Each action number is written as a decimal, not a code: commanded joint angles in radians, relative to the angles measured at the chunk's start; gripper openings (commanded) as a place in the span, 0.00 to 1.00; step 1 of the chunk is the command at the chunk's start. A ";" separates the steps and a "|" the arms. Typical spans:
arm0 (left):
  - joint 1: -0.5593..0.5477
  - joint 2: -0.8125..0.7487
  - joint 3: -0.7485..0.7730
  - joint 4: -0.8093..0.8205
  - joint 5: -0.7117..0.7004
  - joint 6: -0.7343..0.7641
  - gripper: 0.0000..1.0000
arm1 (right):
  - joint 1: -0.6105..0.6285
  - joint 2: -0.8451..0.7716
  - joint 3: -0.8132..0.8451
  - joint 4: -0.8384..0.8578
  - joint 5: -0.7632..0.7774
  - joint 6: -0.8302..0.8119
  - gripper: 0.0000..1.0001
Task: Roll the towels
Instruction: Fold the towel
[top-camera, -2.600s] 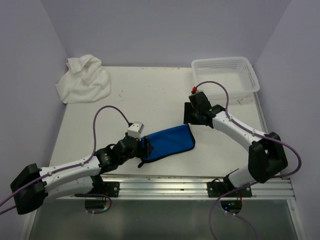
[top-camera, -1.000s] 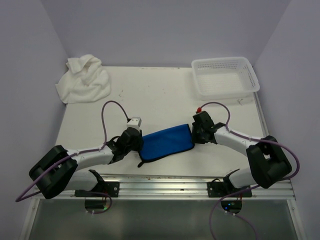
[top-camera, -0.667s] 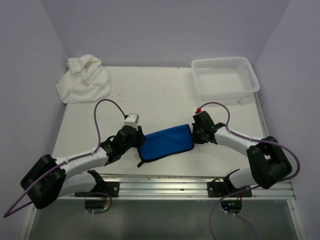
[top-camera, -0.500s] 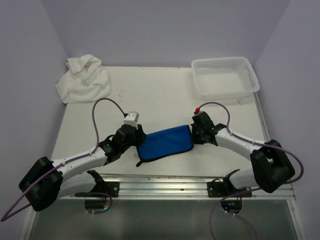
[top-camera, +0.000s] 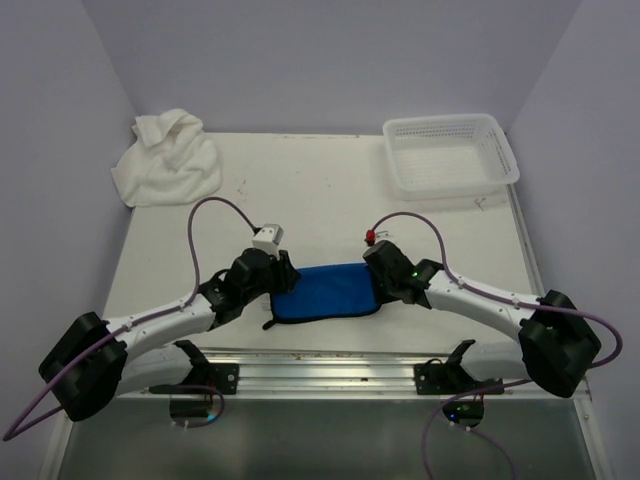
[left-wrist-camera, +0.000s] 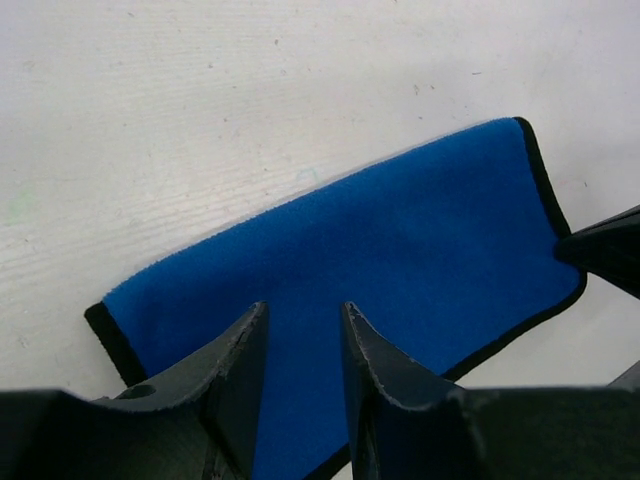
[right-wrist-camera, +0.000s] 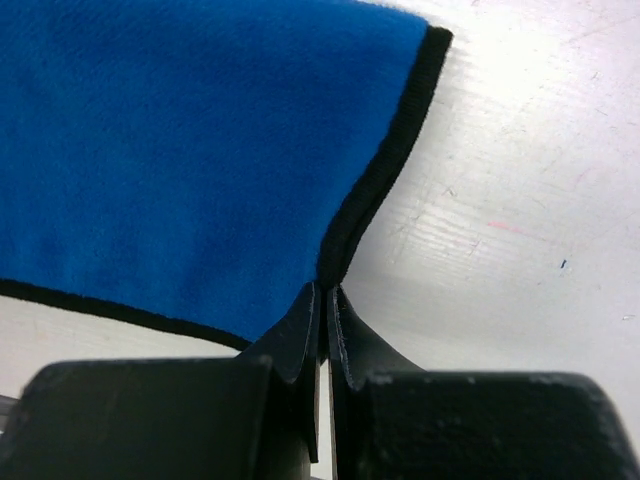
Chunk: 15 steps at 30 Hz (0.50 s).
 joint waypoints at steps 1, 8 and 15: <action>-0.004 0.026 0.001 0.081 0.060 -0.034 0.38 | 0.053 -0.016 0.053 -0.036 0.085 -0.030 0.00; -0.080 0.112 -0.013 0.155 0.071 -0.077 0.33 | 0.128 -0.016 0.078 -0.039 0.120 -0.024 0.00; -0.124 0.179 -0.006 0.210 0.083 -0.103 0.28 | 0.168 -0.010 0.081 -0.015 0.114 -0.024 0.00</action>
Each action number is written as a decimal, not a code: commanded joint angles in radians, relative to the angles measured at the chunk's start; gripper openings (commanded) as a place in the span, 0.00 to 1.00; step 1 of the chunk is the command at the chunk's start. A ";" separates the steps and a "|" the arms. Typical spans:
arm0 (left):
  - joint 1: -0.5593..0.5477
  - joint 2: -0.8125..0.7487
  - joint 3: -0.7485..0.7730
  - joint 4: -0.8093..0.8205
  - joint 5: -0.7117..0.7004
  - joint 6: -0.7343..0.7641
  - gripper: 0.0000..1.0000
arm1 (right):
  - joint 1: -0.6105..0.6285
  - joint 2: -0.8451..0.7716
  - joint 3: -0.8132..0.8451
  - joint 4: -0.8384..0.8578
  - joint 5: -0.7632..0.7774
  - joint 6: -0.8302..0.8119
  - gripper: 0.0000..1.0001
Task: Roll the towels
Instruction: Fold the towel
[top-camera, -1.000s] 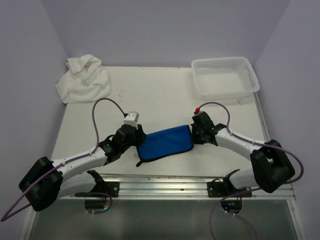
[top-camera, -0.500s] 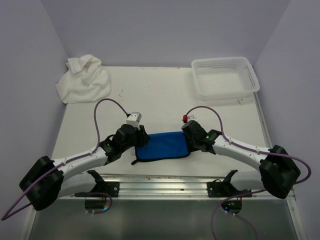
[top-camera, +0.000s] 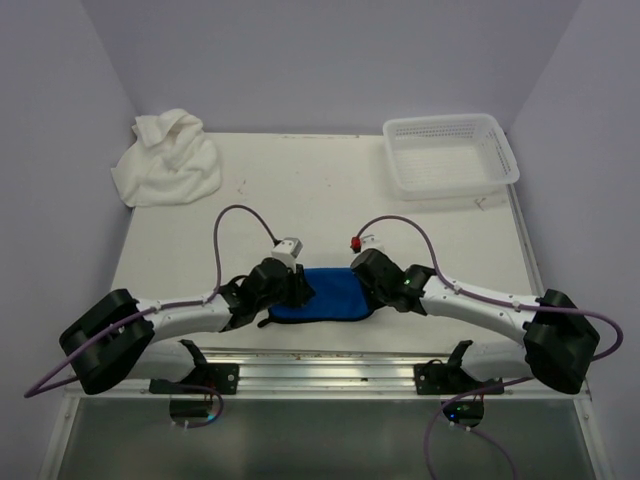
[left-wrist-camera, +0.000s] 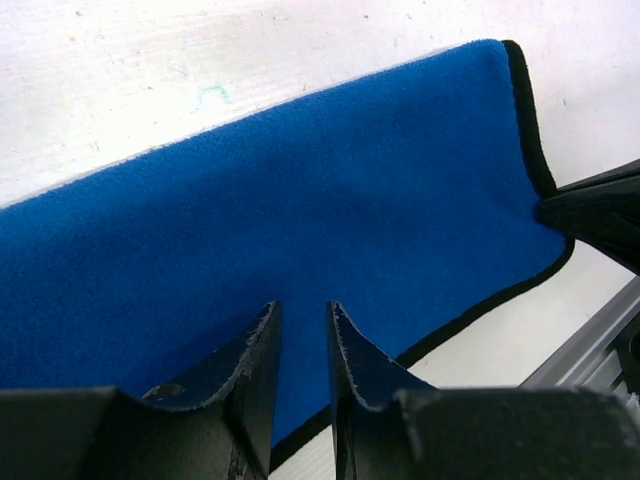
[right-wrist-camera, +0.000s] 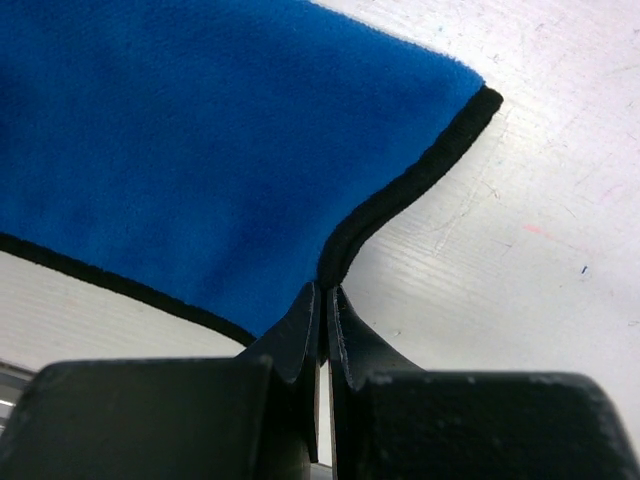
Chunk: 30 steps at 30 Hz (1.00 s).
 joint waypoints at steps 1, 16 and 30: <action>-0.017 0.018 0.010 0.090 0.006 -0.022 0.27 | 0.020 -0.008 0.041 0.021 0.028 -0.008 0.00; -0.020 -0.165 0.017 -0.088 -0.141 0.013 0.40 | 0.033 -0.043 0.134 -0.103 0.141 0.012 0.00; -0.019 -0.325 -0.096 -0.288 -0.295 -0.128 0.33 | 0.034 0.004 0.229 -0.219 0.264 0.020 0.00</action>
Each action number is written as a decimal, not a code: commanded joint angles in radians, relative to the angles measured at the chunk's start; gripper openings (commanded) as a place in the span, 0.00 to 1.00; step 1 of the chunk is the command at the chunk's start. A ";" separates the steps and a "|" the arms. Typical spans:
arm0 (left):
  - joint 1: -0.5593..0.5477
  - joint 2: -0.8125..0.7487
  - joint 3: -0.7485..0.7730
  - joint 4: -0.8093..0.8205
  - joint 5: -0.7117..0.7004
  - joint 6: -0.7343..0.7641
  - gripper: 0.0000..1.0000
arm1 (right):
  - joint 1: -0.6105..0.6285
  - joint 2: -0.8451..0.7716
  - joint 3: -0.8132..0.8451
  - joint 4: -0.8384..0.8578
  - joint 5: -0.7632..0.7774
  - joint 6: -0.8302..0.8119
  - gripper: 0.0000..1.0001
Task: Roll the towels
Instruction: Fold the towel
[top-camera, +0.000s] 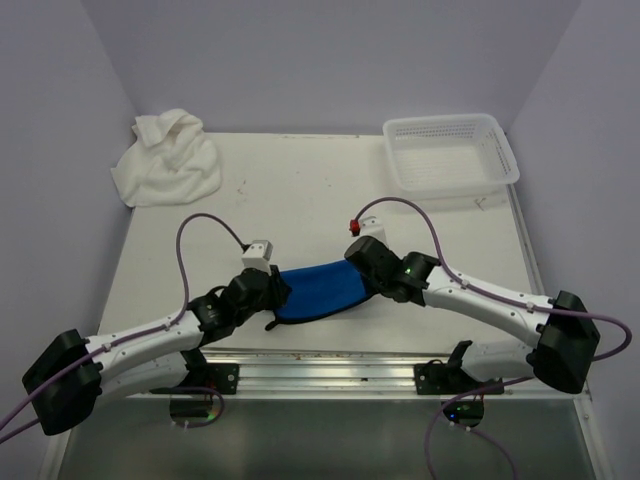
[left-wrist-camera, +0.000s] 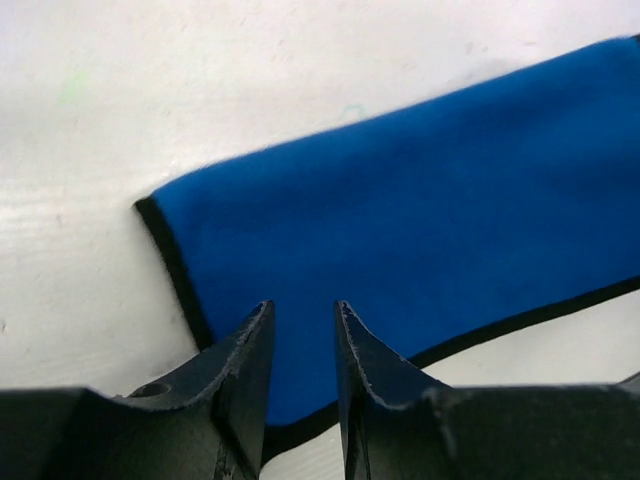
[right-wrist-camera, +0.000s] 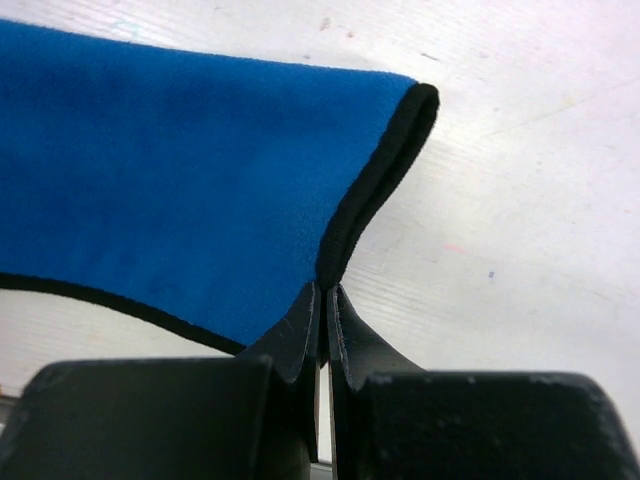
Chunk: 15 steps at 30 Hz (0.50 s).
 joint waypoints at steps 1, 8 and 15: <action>-0.003 -0.005 -0.040 -0.045 -0.050 -0.075 0.33 | 0.003 0.016 0.067 -0.090 0.125 0.020 0.00; -0.003 0.014 -0.054 -0.063 -0.086 -0.099 0.27 | 0.002 0.020 0.084 -0.184 0.207 0.060 0.00; -0.003 0.067 -0.075 0.028 -0.061 -0.096 0.22 | 0.003 0.013 0.069 -0.136 0.156 0.055 0.00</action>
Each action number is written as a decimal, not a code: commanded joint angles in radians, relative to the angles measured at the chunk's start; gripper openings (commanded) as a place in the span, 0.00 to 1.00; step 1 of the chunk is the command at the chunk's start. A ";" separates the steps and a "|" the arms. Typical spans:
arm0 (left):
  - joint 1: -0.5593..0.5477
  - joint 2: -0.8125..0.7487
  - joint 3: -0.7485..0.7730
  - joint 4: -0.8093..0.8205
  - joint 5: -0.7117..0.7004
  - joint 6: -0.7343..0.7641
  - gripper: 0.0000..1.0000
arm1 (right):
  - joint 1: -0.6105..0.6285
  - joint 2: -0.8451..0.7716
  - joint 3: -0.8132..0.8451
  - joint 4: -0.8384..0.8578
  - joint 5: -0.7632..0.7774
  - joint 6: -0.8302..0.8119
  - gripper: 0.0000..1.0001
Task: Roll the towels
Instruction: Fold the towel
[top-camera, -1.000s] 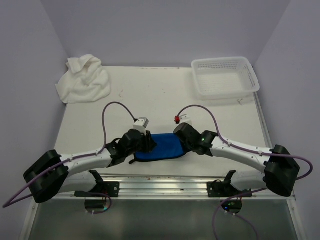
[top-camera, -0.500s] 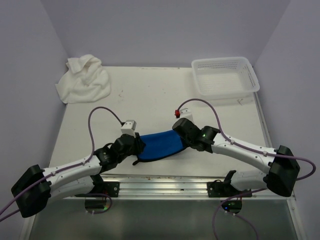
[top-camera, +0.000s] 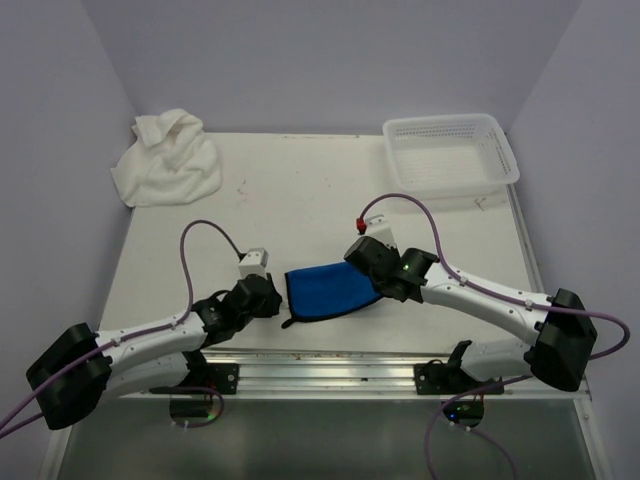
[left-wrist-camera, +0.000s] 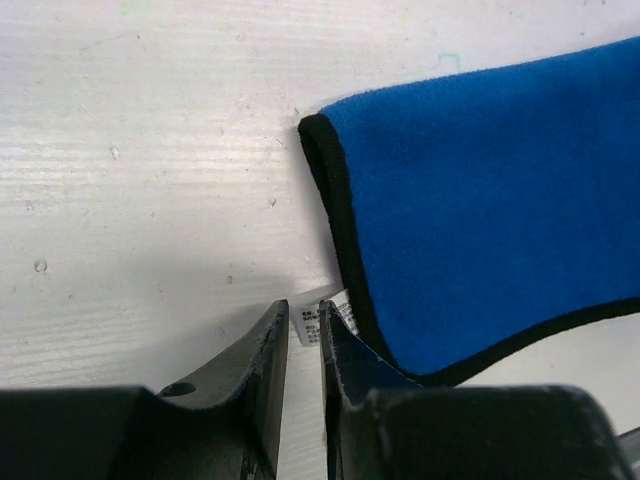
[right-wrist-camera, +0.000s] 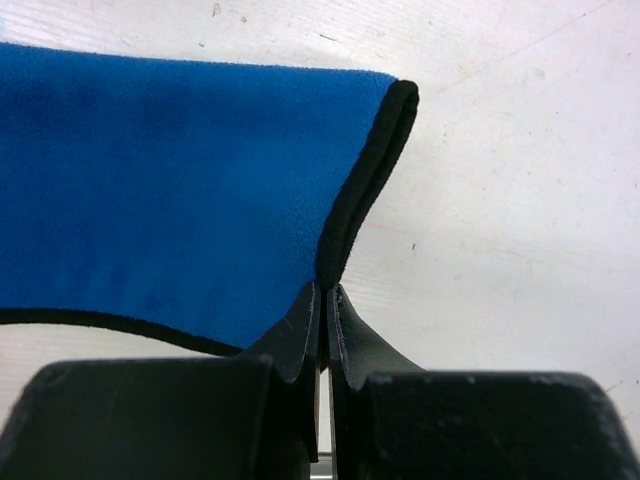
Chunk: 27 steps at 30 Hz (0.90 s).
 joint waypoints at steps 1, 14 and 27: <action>-0.001 0.048 -0.014 0.093 -0.010 -0.016 0.22 | 0.003 -0.011 0.017 0.030 -0.009 0.013 0.00; -0.003 0.172 -0.006 0.201 0.031 -0.007 0.14 | 0.009 -0.003 0.018 0.279 -0.342 -0.069 0.00; -0.001 0.146 -0.066 0.287 0.063 -0.009 0.14 | 0.093 0.207 0.132 0.354 -0.425 -0.066 0.00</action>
